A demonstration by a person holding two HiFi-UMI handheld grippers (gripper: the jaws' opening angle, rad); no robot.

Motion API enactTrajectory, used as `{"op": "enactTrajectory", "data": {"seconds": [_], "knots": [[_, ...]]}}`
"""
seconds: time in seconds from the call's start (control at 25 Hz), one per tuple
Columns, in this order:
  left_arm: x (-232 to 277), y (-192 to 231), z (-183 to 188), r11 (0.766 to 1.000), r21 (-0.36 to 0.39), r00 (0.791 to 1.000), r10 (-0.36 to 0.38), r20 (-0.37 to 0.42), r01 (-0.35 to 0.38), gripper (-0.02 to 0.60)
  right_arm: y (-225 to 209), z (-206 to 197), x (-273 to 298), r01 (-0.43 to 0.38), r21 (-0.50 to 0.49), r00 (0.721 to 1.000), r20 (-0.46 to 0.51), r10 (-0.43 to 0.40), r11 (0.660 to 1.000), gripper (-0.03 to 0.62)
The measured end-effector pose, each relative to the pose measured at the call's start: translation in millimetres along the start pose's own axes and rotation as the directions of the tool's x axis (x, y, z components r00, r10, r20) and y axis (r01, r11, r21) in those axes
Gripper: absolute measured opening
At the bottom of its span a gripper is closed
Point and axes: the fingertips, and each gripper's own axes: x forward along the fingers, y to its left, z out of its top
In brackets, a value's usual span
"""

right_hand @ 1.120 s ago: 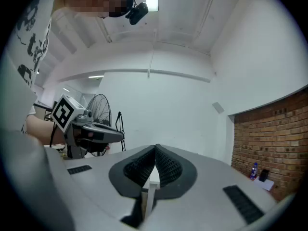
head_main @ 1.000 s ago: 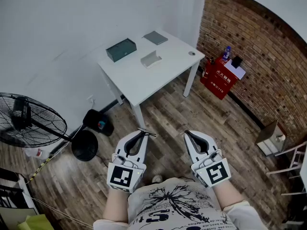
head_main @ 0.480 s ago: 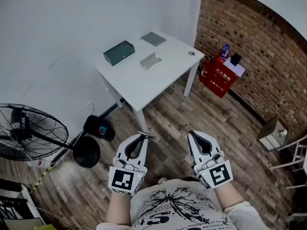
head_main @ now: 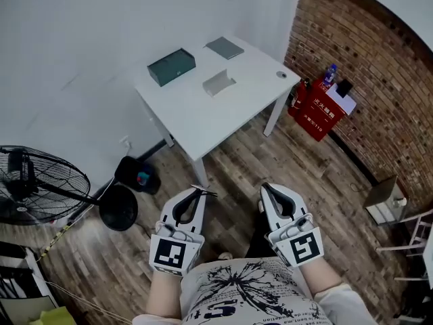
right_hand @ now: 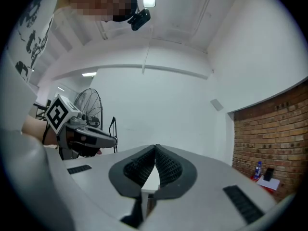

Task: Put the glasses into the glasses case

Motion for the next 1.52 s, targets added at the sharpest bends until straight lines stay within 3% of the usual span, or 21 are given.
{"op": "enactTrajectory", "data": {"seconds": [0.32, 0.52, 0.68, 0.76, 0.92, 1.16, 1.52], "knots": [[116, 22, 10, 0.99, 0.013, 0.99, 0.144, -0.007, -0.144, 0.021, -108, -18, 78, -0.123, 0.016, 0.992, 0.004, 0.123, 0.992, 0.014], [199, 32, 21, 0.962, 0.015, 0.961, 0.274, -0.025, -0.273, 0.021, -194, -23, 134, -0.23, 0.02, 0.973, 0.004, 0.23, 0.973, 0.015], [252, 45, 24, 0.934, 0.004, 0.929, 0.356, -0.099, -0.357, 0.021, -247, -22, 173, -0.29, 0.004, 0.957, 0.018, 0.29, 0.957, 0.015], [274, 49, 28, 0.92, -0.012, 0.917, 0.391, -0.076, -0.393, 0.021, -266, -24, 189, -0.324, 0.007, 0.946, 0.021, 0.323, 0.946, 0.014], [310, 61, 28, 0.911, 0.028, 0.903, 0.411, -0.126, -0.411, 0.021, -294, -40, 223, -0.382, -0.034, 0.924, -0.027, 0.381, 0.923, 0.014], [356, 96, 16, 0.903, 0.038, 0.886, 0.427, -0.181, -0.428, 0.021, -321, -59, 271, -0.419, 0.031, 0.906, -0.056, 0.42, 0.908, 0.015], [441, 180, -25, 0.93, 0.047, 0.887, 0.361, -0.287, -0.364, 0.021, -347, -96, 374, -0.441, 0.009, 0.89, -0.121, 0.439, 0.897, 0.015]]}}
